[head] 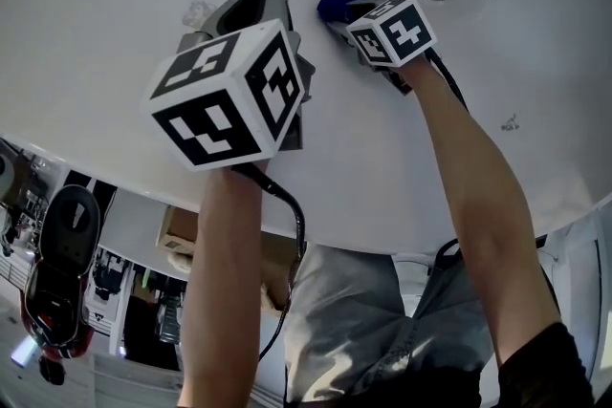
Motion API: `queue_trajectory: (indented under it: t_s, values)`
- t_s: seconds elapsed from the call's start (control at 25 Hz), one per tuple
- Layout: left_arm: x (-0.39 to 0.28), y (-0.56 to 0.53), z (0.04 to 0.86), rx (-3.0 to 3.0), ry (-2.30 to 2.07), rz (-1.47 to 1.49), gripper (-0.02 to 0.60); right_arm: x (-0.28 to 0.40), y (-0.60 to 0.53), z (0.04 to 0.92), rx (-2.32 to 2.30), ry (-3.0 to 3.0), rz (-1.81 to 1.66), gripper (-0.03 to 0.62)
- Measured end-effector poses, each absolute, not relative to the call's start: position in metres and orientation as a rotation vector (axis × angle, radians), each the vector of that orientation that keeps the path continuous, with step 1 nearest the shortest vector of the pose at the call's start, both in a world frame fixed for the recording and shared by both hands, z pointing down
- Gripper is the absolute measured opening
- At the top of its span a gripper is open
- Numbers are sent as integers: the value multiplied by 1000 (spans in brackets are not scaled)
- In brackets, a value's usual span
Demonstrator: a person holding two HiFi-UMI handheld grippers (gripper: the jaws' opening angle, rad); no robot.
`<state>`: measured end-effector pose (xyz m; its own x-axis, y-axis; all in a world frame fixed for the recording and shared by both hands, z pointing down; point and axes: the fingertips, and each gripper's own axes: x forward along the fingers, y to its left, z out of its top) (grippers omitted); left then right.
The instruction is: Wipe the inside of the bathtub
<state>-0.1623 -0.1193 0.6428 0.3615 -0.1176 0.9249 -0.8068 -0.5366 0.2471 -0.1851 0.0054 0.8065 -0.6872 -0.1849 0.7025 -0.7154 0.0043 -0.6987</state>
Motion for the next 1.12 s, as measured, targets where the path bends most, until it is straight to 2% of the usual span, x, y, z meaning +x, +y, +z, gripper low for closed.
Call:
queue_trajectory:
  t_s: [1.12]
  values:
    - [-154,-77,562,1933,-850,1215,3,-208,41,689,871,-2064,1836,129]
